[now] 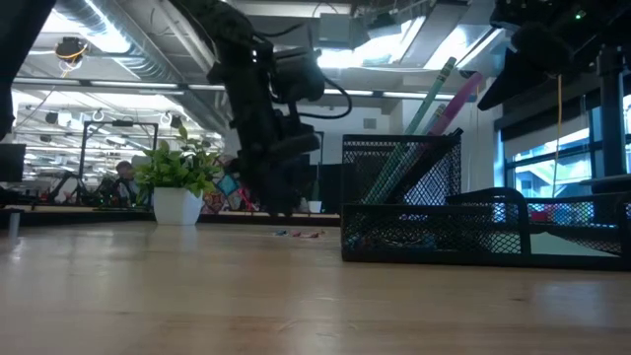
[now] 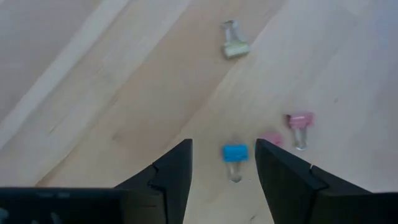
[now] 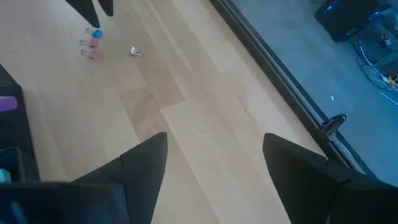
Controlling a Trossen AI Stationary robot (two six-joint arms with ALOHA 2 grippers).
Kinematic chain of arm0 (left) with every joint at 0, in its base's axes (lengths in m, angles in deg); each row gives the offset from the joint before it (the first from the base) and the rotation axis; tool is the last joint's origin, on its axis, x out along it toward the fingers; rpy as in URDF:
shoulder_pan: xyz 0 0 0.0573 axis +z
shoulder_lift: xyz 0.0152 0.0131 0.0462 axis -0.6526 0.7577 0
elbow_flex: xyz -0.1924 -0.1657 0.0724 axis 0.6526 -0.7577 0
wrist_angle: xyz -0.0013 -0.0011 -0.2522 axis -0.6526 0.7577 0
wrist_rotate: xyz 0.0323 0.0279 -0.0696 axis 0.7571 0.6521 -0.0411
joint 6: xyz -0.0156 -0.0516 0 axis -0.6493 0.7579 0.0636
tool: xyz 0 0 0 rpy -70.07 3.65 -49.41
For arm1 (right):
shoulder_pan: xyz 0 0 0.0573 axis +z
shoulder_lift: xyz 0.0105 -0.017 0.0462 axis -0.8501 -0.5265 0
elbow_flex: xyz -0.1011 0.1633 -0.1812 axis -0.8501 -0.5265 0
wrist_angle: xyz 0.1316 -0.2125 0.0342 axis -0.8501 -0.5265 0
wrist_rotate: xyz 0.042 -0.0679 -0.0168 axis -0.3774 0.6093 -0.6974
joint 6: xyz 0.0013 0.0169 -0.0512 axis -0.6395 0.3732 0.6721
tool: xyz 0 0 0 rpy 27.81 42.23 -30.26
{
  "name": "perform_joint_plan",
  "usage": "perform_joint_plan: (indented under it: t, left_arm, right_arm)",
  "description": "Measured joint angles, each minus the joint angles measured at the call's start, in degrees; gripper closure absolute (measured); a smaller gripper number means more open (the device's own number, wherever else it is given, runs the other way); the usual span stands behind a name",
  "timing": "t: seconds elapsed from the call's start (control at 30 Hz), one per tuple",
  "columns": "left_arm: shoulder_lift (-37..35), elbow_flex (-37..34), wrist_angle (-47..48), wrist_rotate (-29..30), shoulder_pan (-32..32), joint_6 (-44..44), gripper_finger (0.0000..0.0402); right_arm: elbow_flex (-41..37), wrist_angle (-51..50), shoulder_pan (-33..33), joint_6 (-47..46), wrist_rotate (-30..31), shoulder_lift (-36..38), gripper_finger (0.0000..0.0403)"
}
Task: Pick and place office supplies into organizer
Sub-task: Put the blue binder clip into the desk organizer
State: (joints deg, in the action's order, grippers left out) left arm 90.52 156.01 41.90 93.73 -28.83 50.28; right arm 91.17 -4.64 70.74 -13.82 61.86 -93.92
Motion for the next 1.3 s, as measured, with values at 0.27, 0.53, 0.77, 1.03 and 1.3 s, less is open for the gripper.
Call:
perform_joint_plan:
  t: [0.27, 0.53, 0.77, 1.03, 1.3]
  left_arm:
    - [0.0, 0.7, 0.0, 0.8, -1.9, -0.1, 0.0233]
    - [0.0, 0.7, 0.1, 1.9, -1.2, -0.1, 0.0233]
    - [2.1, 0.8, -0.1, 1.9, -1.2, 0.0, 0.0233]
    - [5.2, 1.0, 0.2, 1.3, -1.3, 1.0, 0.0233]
    - [5.7, 1.1, 2.2, 0.8, -1.5, 1.3, 0.0233]
  right_arm:
    - [0.0, -0.3, 0.0, 0.3, 0.0, 0.0, 0.0134]
    - [0.0, -0.2, 0.0, 1.3, 0.0, 0.0, 0.0134]
    - [0.0, -0.1, 0.0, 1.3, 0.0, 0.0, 0.0134]
    - [0.0, -0.1, 0.0, 1.3, 0.0, 0.0, 0.0134]
    - [0.0, -0.2, 0.0, 1.5, 0.0, 0.0, 0.0134]
